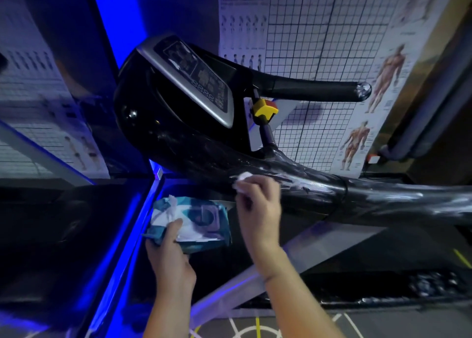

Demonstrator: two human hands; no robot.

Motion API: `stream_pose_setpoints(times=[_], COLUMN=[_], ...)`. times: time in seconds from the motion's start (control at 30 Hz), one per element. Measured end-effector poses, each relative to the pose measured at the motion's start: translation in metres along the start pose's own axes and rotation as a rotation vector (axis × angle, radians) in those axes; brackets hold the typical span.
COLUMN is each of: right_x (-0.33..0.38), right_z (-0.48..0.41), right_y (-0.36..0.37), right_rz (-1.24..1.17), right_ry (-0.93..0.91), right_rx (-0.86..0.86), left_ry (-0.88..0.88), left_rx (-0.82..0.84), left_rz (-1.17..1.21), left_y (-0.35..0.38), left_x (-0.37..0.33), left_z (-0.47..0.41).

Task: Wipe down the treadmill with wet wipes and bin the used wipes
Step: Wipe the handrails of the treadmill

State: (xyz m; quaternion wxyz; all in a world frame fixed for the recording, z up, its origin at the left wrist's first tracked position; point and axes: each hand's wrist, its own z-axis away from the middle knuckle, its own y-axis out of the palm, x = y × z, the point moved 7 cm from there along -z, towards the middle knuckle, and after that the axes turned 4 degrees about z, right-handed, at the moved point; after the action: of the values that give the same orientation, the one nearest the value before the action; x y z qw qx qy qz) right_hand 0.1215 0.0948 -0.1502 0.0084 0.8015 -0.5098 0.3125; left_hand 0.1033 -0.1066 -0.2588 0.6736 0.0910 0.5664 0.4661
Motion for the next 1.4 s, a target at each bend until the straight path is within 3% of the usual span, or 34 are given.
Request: stream_pose_setpoints(times=[0.13,0.37,0.5,0.7,0.97,1.1,1.17,1.23,1.3,1.4], right_x=[-0.016,-0.098,-0.078,-0.038,-0.111,-0.103,-0.076,-0.05,-0.042,-0.065], right_z=[0.013,0.017,0.013,-0.002,0.012,0.005,-0.002,-0.004,-0.003,-0.003], right_y=[0.014,-0.055,-0.06,-0.026,-0.087,-0.097,-0.087,-0.065,-0.048,-0.059], right_rz=[0.027,0.158,0.135,0.051,0.28,0.322,0.265,0.151,0.087,0.13], right_ry=[-0.02,0.232,0.259,0.096,0.278,0.344,0.21,0.097,0.088,0.185], right_rx=[0.113,-0.14,-0.208,-0.042,-0.246,-0.304,-0.255,-0.101,0.02,-0.033], left_ry=[-0.013,-0.022,-0.074,-0.113,-0.13,-0.147,-0.144,-0.142,-0.143,-0.134], left_rx=[0.002,-0.004,0.002,0.034,0.047,0.053,0.064,0.06,0.056,0.05], left_rz=[-0.028,-0.033,-0.027,-0.069,-0.075,-0.069,-0.072,-0.074,-0.072,-0.057], left_y=[-0.004,-0.012,-0.011,-0.01,-0.011,-0.005,-0.003,-0.002,-0.002,-0.002], left_x=[0.002,0.004,0.02,0.033,0.039,0.046,0.046,0.047,0.048,0.045], left_z=[-0.002,-0.005,-0.004,-0.005,-0.005,0.002,0.004,0.004,0.003,0.003])
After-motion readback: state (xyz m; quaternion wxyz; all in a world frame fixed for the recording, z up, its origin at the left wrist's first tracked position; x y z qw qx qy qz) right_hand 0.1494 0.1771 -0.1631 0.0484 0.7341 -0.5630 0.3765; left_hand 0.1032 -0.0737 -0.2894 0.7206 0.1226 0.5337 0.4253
